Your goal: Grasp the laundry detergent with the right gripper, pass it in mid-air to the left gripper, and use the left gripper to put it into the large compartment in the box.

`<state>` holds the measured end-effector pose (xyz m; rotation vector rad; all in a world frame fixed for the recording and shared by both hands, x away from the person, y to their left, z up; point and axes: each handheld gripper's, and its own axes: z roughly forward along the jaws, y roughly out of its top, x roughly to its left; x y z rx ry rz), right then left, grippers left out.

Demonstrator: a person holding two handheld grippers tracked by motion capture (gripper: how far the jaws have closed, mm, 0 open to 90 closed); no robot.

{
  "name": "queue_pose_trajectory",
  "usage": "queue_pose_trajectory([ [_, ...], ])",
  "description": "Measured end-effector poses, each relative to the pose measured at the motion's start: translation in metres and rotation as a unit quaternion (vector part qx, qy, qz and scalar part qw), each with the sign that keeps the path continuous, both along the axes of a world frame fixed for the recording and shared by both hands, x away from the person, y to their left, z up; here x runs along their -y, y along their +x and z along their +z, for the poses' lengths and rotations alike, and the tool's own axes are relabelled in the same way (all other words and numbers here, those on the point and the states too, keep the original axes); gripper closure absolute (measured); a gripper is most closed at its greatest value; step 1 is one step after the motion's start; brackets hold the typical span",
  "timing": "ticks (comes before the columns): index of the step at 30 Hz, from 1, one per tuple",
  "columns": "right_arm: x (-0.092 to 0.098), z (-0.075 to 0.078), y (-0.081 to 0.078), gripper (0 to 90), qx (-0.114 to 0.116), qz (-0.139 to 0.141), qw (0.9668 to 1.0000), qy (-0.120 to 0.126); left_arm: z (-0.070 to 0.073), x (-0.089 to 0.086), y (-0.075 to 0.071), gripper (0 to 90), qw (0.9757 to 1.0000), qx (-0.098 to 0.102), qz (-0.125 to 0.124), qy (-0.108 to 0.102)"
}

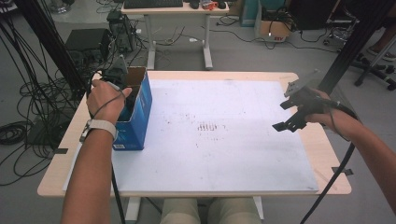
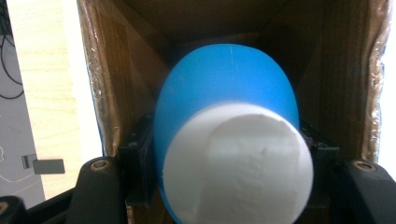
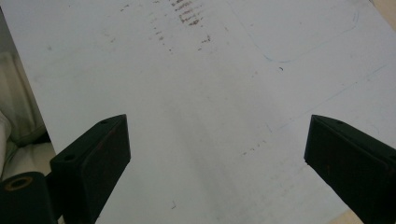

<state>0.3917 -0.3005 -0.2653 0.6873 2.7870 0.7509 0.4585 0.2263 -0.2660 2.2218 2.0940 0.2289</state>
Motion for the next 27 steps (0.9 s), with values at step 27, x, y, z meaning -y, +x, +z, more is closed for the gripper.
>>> queue_pose_trajectory([
  [27,-0.0017,-0.004,-0.0016,7.1,-0.001,0.0,0.9999,0.016,-0.0011,0.0004,-0.0008,28.1,0.9999,0.006,-0.011,-0.008],
])
